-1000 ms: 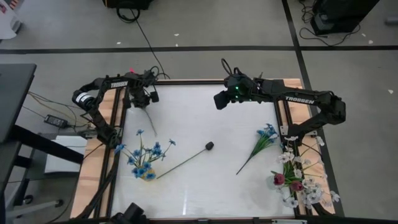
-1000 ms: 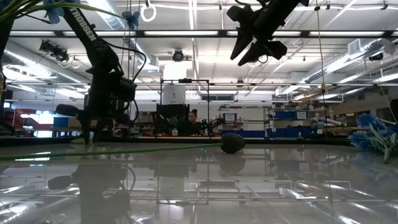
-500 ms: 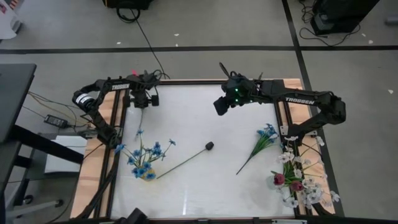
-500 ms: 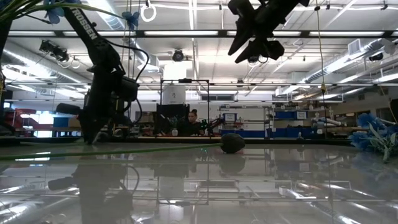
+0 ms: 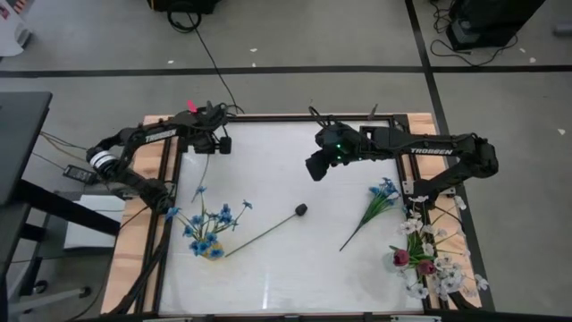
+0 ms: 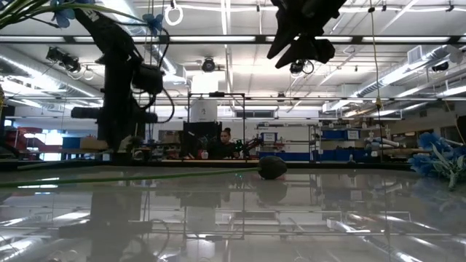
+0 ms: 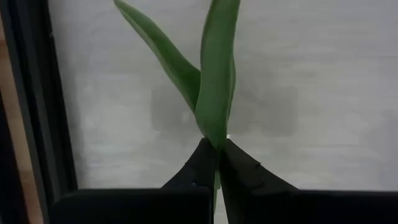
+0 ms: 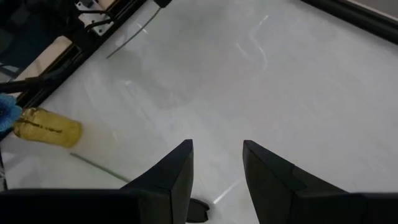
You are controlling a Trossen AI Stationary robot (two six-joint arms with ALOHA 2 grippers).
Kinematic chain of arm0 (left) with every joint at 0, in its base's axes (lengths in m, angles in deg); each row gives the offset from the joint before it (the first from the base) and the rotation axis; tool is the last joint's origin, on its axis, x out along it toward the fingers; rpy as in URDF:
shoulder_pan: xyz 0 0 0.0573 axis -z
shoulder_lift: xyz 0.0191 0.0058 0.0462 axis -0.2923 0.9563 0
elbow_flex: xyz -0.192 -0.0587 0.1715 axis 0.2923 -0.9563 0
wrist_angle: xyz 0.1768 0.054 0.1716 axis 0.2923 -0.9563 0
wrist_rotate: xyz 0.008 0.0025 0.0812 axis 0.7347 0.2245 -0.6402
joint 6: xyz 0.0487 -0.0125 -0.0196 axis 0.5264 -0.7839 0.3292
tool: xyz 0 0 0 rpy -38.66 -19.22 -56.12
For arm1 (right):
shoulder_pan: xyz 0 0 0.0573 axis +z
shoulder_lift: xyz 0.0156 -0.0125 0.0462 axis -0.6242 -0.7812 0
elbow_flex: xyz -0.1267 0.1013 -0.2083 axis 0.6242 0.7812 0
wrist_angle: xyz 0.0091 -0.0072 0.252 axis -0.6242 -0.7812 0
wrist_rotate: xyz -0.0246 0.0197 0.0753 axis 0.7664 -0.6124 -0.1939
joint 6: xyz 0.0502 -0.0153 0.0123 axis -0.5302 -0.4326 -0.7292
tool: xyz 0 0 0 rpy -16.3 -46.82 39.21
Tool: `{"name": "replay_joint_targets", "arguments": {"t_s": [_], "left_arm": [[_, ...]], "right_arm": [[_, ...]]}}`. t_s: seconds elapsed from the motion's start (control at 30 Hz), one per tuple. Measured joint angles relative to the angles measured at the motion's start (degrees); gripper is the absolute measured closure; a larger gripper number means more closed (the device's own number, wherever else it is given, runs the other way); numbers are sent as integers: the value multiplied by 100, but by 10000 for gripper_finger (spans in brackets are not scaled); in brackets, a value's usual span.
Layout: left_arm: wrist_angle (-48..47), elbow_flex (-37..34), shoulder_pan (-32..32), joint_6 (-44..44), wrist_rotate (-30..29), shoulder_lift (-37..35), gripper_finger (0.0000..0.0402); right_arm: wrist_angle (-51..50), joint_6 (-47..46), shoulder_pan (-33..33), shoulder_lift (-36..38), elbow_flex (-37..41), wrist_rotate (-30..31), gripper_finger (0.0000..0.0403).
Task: Sort flowers into vase by color
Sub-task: Put the top black tulip into the yellow vase
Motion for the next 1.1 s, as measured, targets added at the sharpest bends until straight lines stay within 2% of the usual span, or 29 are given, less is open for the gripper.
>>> {"name": "replay_joint_targets", "arguments": {"t_s": [0.43, 0.63, 0.83, 1.0, 1.1], "left_arm": [[99, 11, 776, -238, 214, -1811, 388], [396, 20, 1190, -252, 717, -2530, 388], [401, 22, 1603, 311, 886, -2737, 379], [552, 22, 1783, -370, 1490, -2733, 378], [965, 22, 2001, -390, 1604, -2810, 378]], "right_arm": [[11, -197, 29, 0, 0, 192, 255], [12, -199, 86, 0, 0, 132, 255], [61, -152, 187, 0, 0, 131, 255], [63, -52, 267, 0, 0, 131, 255], [59, 40, 325, 0, 0, 155, 255]]}}
